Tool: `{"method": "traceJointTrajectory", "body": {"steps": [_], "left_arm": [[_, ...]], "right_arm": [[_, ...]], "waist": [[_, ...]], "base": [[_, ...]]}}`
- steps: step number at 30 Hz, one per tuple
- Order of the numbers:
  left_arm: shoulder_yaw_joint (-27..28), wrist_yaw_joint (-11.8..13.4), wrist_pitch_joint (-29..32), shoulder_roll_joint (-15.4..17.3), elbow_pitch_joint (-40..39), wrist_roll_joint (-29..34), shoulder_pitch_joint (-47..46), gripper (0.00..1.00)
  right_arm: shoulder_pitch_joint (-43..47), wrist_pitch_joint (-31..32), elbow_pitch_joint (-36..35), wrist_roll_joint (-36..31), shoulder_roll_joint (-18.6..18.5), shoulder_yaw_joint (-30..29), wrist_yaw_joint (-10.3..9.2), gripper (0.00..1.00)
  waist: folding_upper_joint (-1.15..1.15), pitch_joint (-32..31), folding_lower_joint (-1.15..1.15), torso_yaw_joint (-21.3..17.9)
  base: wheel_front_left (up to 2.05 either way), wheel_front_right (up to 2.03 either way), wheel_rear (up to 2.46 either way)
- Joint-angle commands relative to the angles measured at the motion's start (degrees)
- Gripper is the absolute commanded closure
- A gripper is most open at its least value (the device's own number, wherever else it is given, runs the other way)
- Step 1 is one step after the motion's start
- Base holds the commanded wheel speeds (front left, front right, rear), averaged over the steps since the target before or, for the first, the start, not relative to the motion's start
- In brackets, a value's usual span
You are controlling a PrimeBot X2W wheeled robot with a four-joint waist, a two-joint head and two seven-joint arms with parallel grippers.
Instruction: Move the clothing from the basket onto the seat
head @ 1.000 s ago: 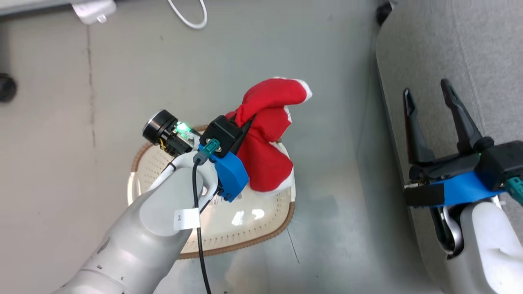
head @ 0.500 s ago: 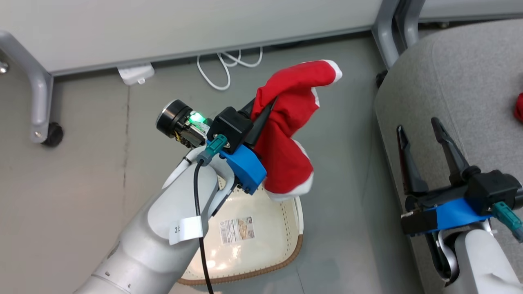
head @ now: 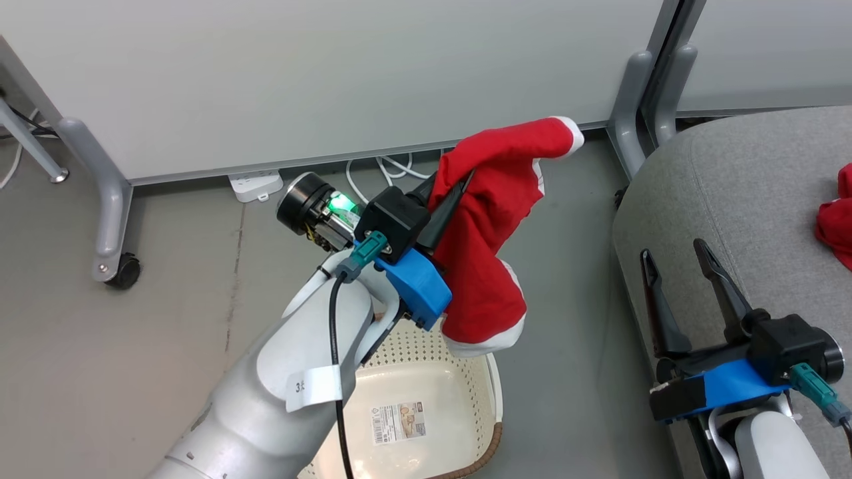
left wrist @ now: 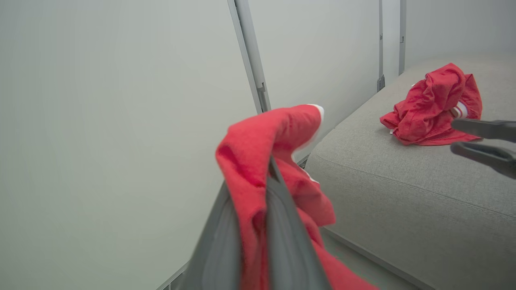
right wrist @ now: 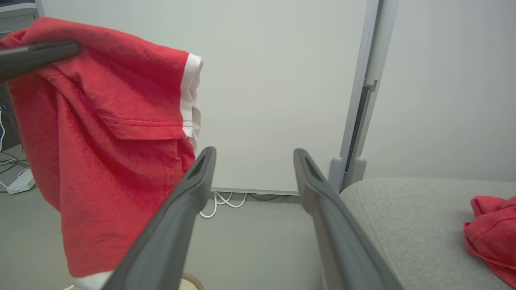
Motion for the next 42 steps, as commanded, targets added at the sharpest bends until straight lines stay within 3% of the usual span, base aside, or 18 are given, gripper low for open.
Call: {"method": "traceJointTrajectory", "body": {"steps": [1, 16, 33, 42], "left_arm": [[-0.02, -0.13, -0.29, 0.07, 0.12, -0.12, 0.47, 1.00], [-0.49, -0.44, -0.29, -0.18, 0.89, 0.31, 0.30, 1.00], [-1.45, -0.51, -0.29, -0.51, 0.02, 0.53, -1.13, 1.00], [-3.01, -0.53, -0.29, -0.61, -0.87, -0.01, -1.91, 1.00]], "right_arm": [[1.12, -0.03, -0.07, 0.02, 0.25, -0.15, 0.01, 0.00], [1.48, -0.04, -0.17, 0.40, 1.00, 1.62, 0.01, 0.00], [-7.26, -0.03, 3.81, 1.55, 0.73, 19.93, 0.01, 0.00], [-14.26, -0.03, 9.96, 1.10, 1.07, 23.48, 0.01, 0.00]], "waist": [[-0.01, -0.53, 0.01, 0.22], [-0.01, -0.84, 0.01, 0.99], [-0.01, 1.17, 0.01, 2.20], [-0.01, 2.51, 0.01, 3.50]], "base": [[0.00, 0.00, 0.00], [0.00, 0.00, 0.00], [0.00, 0.00, 0.00], [0.00, 0.00, 0.00]]}}
